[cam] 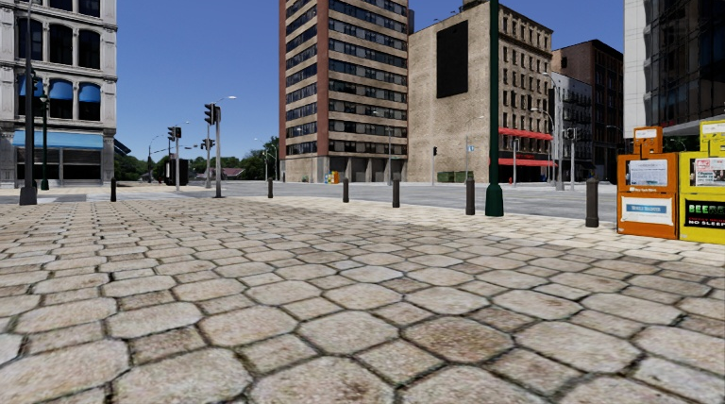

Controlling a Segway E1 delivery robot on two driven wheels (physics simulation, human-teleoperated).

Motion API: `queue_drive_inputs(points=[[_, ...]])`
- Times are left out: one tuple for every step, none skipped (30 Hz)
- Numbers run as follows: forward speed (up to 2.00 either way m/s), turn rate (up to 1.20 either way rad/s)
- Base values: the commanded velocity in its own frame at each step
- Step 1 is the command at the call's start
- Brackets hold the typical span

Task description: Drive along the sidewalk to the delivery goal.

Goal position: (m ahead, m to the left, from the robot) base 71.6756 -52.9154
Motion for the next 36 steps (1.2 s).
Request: queue_drive_inputs(points=[[0.00,0.00],[0.00,0.00],[0.00,0.00],[0.00,0.00],[0.00,0.00],[0.00,0.00],[0.00,0.00],[0.00,0.00],[0.00,0.00],[0.00,0.00],[0.00,0.00],[0.00,0.00],[0.00,0.00],[0.00,0.00],[0.00,0.00],[0.00,0.00],[0.00,0.00],[0.00,0.00],[0.00,0.00],[0.00,0.00],[0.00,0.00],[0.00,0.00],[0.00,0.00],[0.00,0.00],[0.00,0.00],[0.00,0.00],[0.00,0.00],[0.00,0.00],[0.00,0.00],[0.00,0.00],[0.50,0.00],[0.50,0.00],[2.00,0.00],[2.00,0.00],[2.00,0.00],[2.00,0.00]])
